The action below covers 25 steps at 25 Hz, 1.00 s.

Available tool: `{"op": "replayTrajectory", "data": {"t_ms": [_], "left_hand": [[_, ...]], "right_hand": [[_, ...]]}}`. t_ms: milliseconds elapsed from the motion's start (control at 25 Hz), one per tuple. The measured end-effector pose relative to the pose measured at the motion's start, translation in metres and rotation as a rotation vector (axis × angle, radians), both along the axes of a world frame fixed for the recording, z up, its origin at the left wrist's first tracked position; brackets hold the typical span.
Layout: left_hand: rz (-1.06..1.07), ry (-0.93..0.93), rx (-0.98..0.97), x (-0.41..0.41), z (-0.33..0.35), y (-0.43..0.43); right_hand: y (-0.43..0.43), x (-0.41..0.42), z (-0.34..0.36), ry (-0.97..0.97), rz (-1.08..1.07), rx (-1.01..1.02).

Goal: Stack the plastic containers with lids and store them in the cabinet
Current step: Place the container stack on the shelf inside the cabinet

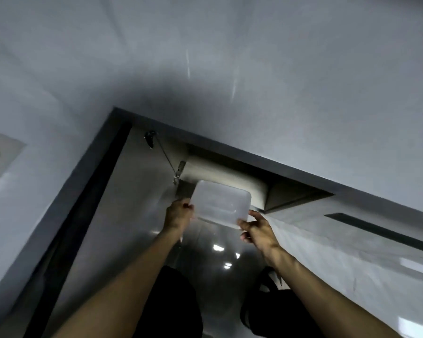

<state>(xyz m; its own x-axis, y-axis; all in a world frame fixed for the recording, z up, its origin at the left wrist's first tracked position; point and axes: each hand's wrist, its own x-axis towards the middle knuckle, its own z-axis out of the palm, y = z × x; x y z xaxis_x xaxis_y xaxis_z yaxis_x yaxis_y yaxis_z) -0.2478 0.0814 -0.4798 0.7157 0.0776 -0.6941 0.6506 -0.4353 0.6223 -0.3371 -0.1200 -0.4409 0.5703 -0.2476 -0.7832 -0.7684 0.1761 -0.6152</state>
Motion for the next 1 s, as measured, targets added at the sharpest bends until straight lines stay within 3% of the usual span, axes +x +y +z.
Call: {"op": "replayTrajectory", "data": {"t_ms": [320, 480, 640, 1000], "left_hand": [[-0.267, -0.21, 0.077, 0.106, -0.2, -0.07], [-0.117, -0.267, -0.019, 0.143, -0.264, -0.09], [-0.108, -0.269, -0.036, 0.155, -0.293, -0.095], [-0.244, -0.27, 0.105, 0.158, -0.286, -0.095]], "right_hand": [[-0.055, 0.097, -0.24, -0.15, -0.074, -0.114], [-0.069, 0.139, -0.308, -0.204, -0.144, -0.183], [-0.075, 0.154, -0.334, -0.212, -0.186, -0.242], [-0.077, 0.152, -0.342, -0.16, -0.162, -0.244]]}}
